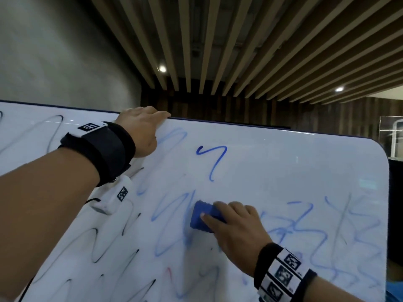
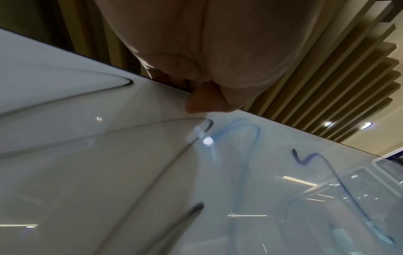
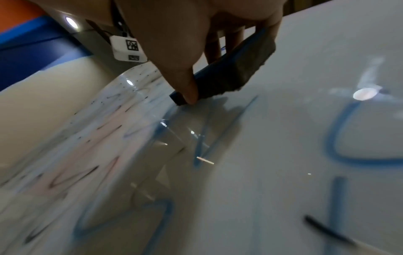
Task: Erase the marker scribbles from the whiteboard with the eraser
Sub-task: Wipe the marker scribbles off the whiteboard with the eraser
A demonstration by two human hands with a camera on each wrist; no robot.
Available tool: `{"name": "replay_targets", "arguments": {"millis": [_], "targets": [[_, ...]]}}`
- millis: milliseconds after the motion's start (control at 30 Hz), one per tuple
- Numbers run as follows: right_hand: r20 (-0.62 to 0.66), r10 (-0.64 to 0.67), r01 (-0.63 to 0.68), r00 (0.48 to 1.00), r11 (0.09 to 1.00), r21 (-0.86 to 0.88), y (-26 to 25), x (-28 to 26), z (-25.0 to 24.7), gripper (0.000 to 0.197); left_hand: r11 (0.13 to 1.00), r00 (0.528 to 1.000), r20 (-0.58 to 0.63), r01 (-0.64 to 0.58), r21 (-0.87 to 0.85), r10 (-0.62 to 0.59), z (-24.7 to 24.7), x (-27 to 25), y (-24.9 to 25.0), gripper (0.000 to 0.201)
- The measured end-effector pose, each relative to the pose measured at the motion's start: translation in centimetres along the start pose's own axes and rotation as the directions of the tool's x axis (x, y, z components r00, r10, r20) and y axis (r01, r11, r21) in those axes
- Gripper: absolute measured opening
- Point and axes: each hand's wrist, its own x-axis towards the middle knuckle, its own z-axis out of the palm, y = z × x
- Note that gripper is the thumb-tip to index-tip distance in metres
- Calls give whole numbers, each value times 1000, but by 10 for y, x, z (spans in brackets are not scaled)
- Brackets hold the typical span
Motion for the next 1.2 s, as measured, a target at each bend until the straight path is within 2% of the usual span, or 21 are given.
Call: {"name": "replay_targets", "arguments": {"millis": [67, 133, 167, 200, 233, 300, 333, 400, 467, 533, 600, 633, 700, 767, 833, 900, 933, 1000, 1100, 1167, 1200], "targets": [[-50, 124, -122, 991, 992, 28, 29, 20, -15, 56, 1000, 1000, 5, 2, 1, -2, 0, 0, 0, 71], [-139, 412, -407, 900, 911, 68, 74, 46, -36, 55, 1000, 1000, 0, 3, -2, -3, 0, 0, 0, 70], [-139, 508, -503, 850, 861, 73, 89, 55, -45, 55, 1000, 1000, -4, 2, -6, -2, 0, 0, 0, 70], [-137, 525, -521, 840, 851, 66, 91, 58, -46, 55, 1000, 1000, -7, 1, -8, -1, 0, -1, 1, 70], [-153, 463, -462, 873, 886, 45, 81, 55, -42, 54, 1000, 1000, -10, -1, -6, 1, -1, -1, 1, 70], [-108, 183, -185, 977, 983, -11, 42, 39, -24, 54, 1000, 1000, -9, -1, 1, 1, -1, -1, 0, 70], [-45, 53, -53, 998, 998, -20, 25, 28, -16, 54, 1000, 1000, -7, -1, 2, 1, 0, 0, -1, 71], [33, -40, 41, 999, 999, -35, 27, 30, -19, 53, 1000, 1000, -3, -6, 5, 6, 1, 1, -1, 72], [-32, 109, -109, 994, 994, -5, 58, 53, -33, 53, 1000, 1000, -2, -4, 1, 4, 1, 1, -1, 71], [-112, 367, -371, 924, 929, -18, 90, 74, -53, 53, 1000, 1000, -5, -2, -10, 2, 1, 0, -1, 71], [-89, 465, -469, 881, 883, -26, 91, 72, -52, 54, 1000, 1000, -6, -10, -13, 10, 3, 0, -1, 71], [-97, 415, -417, 905, 909, -1, 77, 66, -48, 53, 1000, 1000, -8, -14, -9, 14, 4, 1, -2, 71], [-71, 173, -171, 982, 985, 35, 38, 43, -31, 53, 1000, 1000, -7, -20, -4, 20, 5, 1, -4, 72], [9, 16, -16, 1000, 1000, -16, 27, 30, -21, 53, 1000, 1000, -3, -25, 1, 25, 5, 1, -4, 73], [-15, 123, -123, 992, 992, -2, 52, 47, -35, 54, 1000, 1000, -3, -24, 2, 24, 4, 1, -4, 73], [-86, 397, -400, 914, 916, -17, 88, 68, -51, 54, 1000, 1000, -5, -25, -5, 25, 4, 1, -4, 72], [-87, 463, -467, 882, 884, -31, 96, 71, -53, 55, 1000, 1000, -8, -26, -7, 26, 3, 1, -3, 72], [-93, 381, -383, 920, 924, -5, 79, 63, -47, 55, 1000, 1000, -15, -27, -6, 27, 3, 0, -3, 72], [-12, 45, -45, 999, 999, 5, 30, 28, -21, 54, 1000, 999, -18, -29, -2, 29, 3, 0, -4, 72], [21, 14, -13, 1000, 999, -33, 38, 31, -25, 55, 999, 999, -20, -33, 1, 33, 4, 0, -4, 73], [6, 109, -109, 994, 994, -18, 51, 43, -33, 54, 999, 999, -20, -32, 3, 32, 4, 0, -4, 73]]}}
